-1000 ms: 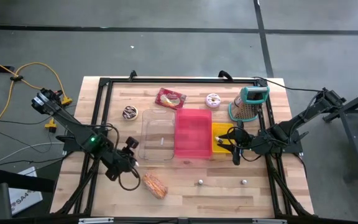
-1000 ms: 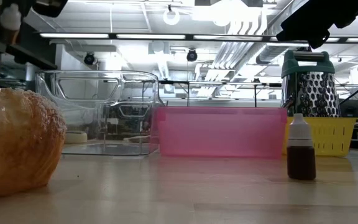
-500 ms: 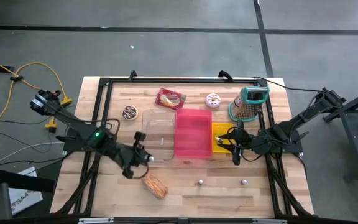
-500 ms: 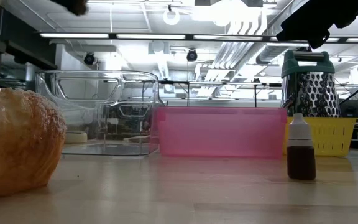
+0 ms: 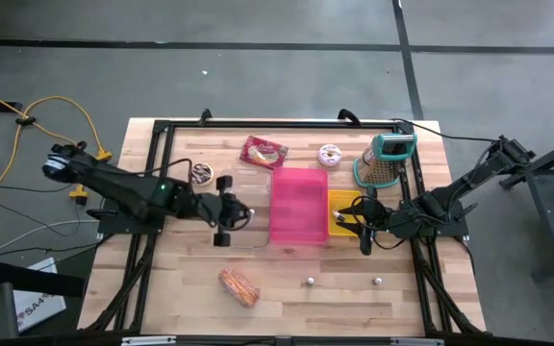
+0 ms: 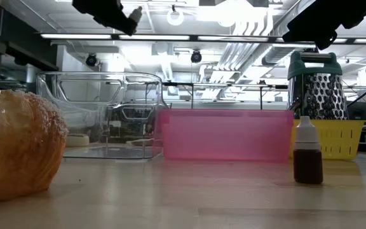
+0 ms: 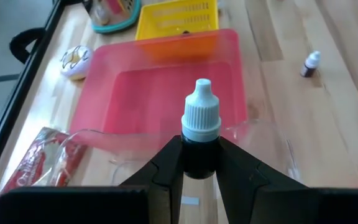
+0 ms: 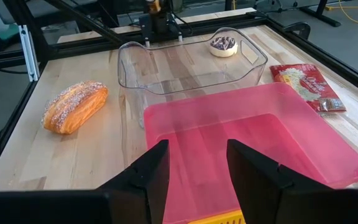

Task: Pick & Place Food Item
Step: Put the black food coloring bottle into the yellow bin

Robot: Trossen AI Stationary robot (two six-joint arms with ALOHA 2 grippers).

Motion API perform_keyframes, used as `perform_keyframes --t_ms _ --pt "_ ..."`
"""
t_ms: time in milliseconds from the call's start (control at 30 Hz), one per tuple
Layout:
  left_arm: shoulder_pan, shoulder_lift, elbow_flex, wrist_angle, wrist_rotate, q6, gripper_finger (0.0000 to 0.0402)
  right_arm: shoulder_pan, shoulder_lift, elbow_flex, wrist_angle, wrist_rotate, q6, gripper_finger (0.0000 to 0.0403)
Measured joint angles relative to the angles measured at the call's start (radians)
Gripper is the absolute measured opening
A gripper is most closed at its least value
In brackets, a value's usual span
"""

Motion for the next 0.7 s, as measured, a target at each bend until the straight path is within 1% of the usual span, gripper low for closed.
perform_keyframes --t_ms 100,400,533,700 --pt "0.029 0.04 0.0 0.052 0.019 0.005 0.0074 0.0 0.0 0.0 0.0 0.0 0.0 0.0149" --pt "0.165 0.215 0.005 0.32 0.209 0.092 0.0074 0.0 0.0 0.0 0.0 0.0 0.0 0.0149" --pt "0.219 0.297 0.047 0.368 0.263 0.094 0.0074 0.0 0.0 0.0 -0.001 0.0 0.0 0.0149" --pt "0.256 0.383 0.12 0.369 0.309 0.092 0.0074 0.0 0.0 0.0 -0.001 0.0 0.0 0.0149"
